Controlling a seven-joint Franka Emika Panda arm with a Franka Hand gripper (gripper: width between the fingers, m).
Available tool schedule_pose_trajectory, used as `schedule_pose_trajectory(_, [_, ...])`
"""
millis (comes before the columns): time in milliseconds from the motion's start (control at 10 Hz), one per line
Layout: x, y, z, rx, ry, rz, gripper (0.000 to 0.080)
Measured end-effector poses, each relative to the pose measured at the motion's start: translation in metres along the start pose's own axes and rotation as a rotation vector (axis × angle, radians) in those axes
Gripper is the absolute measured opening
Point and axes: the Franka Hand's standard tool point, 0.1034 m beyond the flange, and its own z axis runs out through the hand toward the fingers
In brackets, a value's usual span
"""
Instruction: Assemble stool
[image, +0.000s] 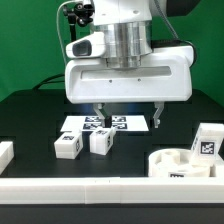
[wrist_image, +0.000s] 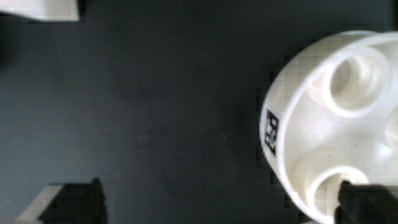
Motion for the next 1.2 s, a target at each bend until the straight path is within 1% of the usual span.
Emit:
schedule_pose_trajectory(100, [-0.004,0.016,0.004,-0.004,-0.001,0.025,0.0649])
schedule_pose_trajectory(200, [-0.01,0.031,0.009,-0.016,0.001,0.045,0.0649])
schedule_pose_trajectory(300, [-0.015,0.049,0.014,-0.009,-0.013,0.095,0.0649])
schedule_pose_trajectory(400, [-0.015,0.06,0.016,-0.007,-0.017,0.122,0.0649])
schedule_pose_trajectory(500, [-0.015,0.06,0.016,-0.006,-0.019,0.123,0.0649])
schedule_pose_trajectory(700, [-0.021,0.059,0.016,-0.001,-0.072,0.125,0.0649])
schedule_pose_trajectory(800, [-0.026,0.061,0.017,0.005,-0.147,0.133,0.0649])
schedule_pose_trajectory(900, [-0.029,0.068,0.02,0.006,-0.245,0.156,0.0649])
schedule_pose_trajectory(1100, [-0.03,0.07,0.018,0.006,-0.376,0.183,0.0649])
schedule_pose_trajectory(1200, [-0.036,0.071,0.017,0.011,-0.465,0.186,0.0649])
